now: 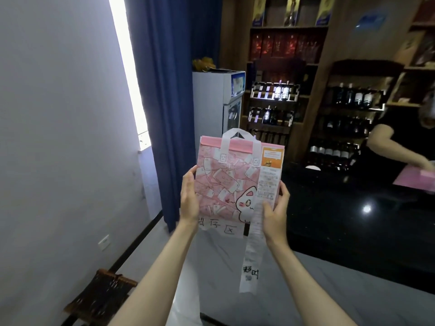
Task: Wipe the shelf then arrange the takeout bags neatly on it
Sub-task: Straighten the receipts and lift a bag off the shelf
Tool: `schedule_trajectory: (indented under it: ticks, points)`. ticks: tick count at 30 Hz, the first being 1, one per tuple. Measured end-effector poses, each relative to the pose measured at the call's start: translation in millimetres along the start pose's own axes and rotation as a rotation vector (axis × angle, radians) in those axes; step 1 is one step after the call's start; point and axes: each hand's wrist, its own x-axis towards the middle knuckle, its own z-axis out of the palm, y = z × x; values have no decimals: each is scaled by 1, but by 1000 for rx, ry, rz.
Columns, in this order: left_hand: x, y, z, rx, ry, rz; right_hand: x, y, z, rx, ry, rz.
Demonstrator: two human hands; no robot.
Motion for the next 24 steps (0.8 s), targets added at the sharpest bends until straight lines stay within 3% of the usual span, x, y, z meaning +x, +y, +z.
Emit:
schedule_trajectory:
  ticks: [12,24]
  points:
    - [76,-49,10,40,32,17,44,48,29,-121,10,-33]
    - [89,-74,6,113,-84,33,37,74,27,-207,38,-13]
